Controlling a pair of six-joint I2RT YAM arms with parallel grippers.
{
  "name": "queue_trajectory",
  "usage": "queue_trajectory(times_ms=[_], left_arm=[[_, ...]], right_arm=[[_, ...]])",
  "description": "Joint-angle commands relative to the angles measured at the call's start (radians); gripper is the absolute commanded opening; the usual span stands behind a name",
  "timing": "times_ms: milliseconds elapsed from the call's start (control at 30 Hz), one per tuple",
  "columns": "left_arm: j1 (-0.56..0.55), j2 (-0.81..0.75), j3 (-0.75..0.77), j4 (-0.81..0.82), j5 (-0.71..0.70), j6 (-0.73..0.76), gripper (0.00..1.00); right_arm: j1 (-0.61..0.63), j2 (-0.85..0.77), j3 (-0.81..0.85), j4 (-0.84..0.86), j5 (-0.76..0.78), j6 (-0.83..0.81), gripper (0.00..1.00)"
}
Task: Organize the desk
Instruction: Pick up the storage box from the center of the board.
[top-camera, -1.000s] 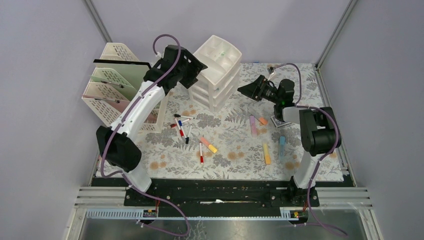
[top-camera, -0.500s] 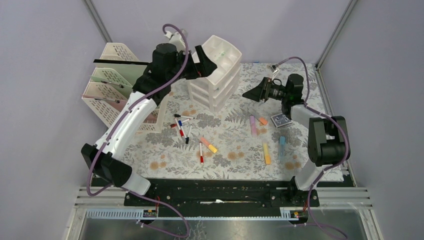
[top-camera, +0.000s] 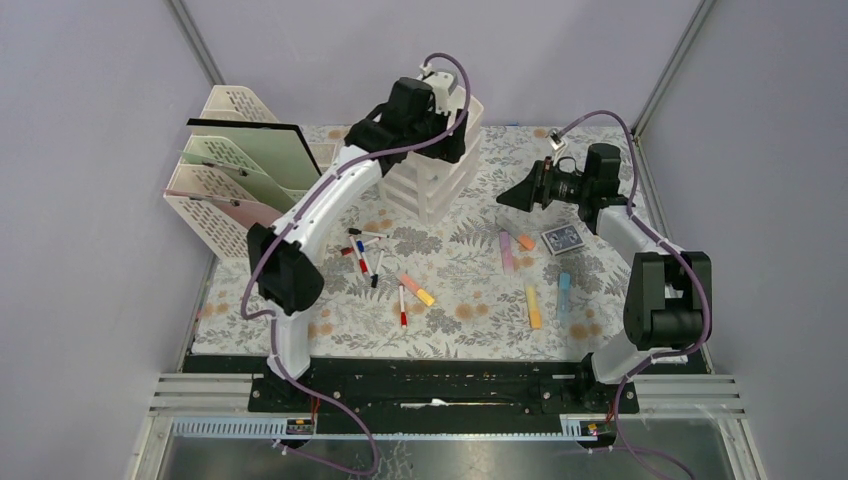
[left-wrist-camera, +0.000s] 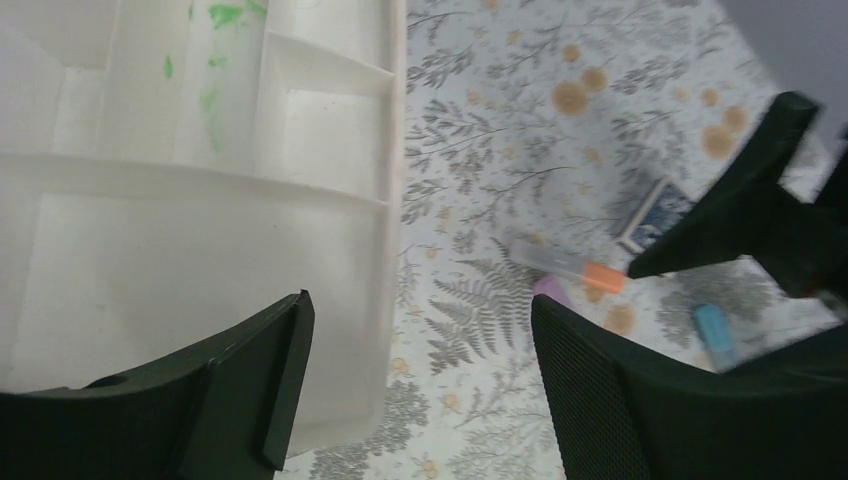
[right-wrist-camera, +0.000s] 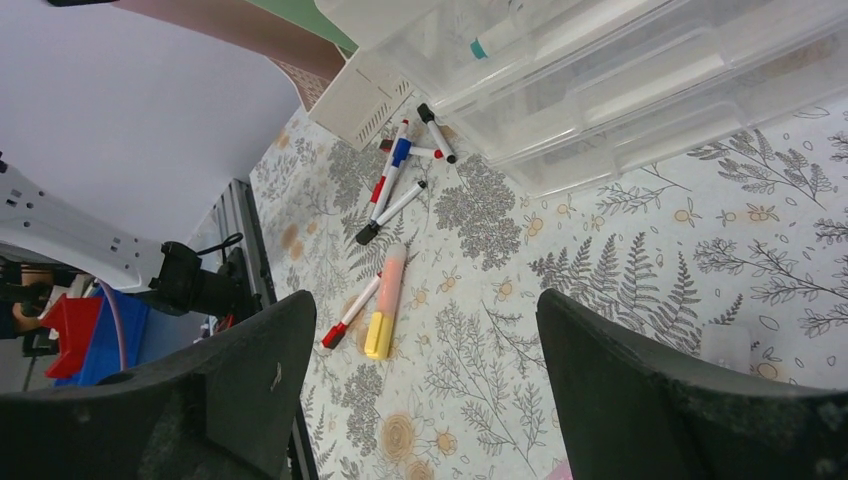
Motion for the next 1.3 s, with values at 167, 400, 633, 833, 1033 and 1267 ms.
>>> queue_trajectory(times_ms=[167, 400, 633, 833, 1033, 1267], left_arm=[[-0.021, 0.110, 0.162, -0.070, -0.143, 0.116, 0.69], [-0.036, 0.159, 0.182, -0.069, -0.144, 0.128, 0.62], [-0.057, 0.188, 0.192, -0.070, -0.203, 0.158, 0.47], [-0.067, 0.209, 0.187, -0.069, -0.258, 0.173, 0.39], [-0.072, 0.220, 0.203, -0.070, -0.256, 0.194, 0.27], [-0.072, 0.219, 0.221, -0.068, -0.231, 0.192, 0.12]], right_arm=[[-0.007, -0.036, 0.002, -0.054, -0.011, -0.082, 0.88], [-0.008, -0.016, 0.001, -0.049, -0.011, -0.082, 0.88], [-0.007, -0.006, -0.013, -0.009, -0.015, -0.059, 0.89], [-0.007, 0.005, -0.016, 0.013, -0.020, -0.043, 0.89], [-0.007, 0.011, -0.025, 0.040, -0.021, -0.023, 0.89], [-0.007, 0.018, -0.038, 0.103, -0.025, 0.037, 0.89]])
